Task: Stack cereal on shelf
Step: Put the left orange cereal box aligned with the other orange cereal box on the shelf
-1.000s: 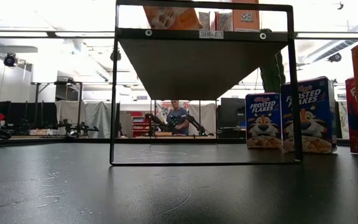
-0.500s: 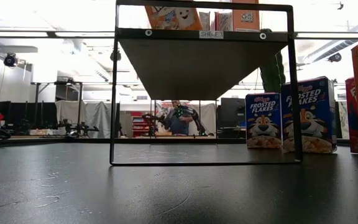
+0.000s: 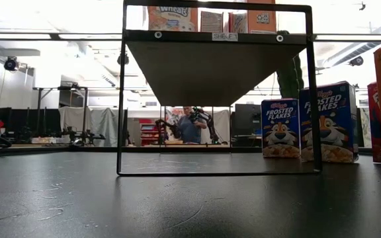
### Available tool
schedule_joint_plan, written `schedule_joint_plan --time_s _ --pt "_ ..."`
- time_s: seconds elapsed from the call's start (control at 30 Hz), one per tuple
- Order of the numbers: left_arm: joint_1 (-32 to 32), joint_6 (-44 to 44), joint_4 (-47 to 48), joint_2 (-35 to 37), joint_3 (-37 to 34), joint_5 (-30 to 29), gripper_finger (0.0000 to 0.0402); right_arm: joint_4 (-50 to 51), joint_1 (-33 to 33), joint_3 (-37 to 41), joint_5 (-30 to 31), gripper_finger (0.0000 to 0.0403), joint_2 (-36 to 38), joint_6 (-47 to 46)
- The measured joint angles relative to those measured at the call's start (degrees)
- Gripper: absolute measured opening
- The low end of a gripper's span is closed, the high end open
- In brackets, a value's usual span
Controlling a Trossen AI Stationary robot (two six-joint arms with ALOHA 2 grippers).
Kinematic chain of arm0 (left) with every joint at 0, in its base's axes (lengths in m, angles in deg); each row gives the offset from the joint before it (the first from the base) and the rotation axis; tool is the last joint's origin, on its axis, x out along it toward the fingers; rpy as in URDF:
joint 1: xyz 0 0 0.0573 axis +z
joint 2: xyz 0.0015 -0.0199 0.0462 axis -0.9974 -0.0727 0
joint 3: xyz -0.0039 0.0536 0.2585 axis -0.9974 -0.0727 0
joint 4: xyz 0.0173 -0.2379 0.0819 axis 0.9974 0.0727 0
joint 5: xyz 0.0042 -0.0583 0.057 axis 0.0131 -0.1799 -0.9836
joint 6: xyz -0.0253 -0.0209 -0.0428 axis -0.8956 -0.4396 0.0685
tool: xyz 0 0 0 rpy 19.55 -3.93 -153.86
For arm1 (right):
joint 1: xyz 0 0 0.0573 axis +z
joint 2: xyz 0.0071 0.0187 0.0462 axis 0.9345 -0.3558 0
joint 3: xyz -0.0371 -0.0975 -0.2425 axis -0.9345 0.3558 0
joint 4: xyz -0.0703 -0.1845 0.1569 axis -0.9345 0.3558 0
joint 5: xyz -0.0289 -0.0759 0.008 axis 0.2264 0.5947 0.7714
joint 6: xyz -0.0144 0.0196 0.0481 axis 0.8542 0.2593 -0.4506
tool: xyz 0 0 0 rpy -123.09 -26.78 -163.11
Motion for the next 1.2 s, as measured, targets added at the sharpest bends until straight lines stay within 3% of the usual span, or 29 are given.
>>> schedule_joint_plan --time_s 0.3,0.53,0.63,0.9,1.1,1.2 --pt "-3.00 0.79 3.19 0.03 7.35 -0.48 0.0212 -1.54 0.00 -0.17 0.04 0.0009 0.00 0.00" --pt "-10.60 -4.06 7.82 0.20 6.18 -11.82 0.0174 -2.87 0.00 -0.17 0.24 0.0009 -1.01 0.00" --pt "-13.31 -8.28 10.04 0.30 4.24 -13.18 0.0150 -4.81 0.00 -0.17 0.46 0.0009 -2.12 0.02" --pt "-16.69 -11.88 7.00 2.57 -5.51 -13.59 0.0099 -6.42 -0.02 -4.39 2.04 0.0009 -8.20 -0.64" --pt "-16.70 -10.01 -4.17 8.99 -18.81 -14.45 0.0076 -2.36 -0.07 -11.99 2.54 0.0009 -14.70 -1.07" --pt "-16.70 -7.92 -14.66 13.87 -26.91 -15.54 0.0075 0.38 -0.15 -16.57 3.32 0.0009 -18.07 -0.94"
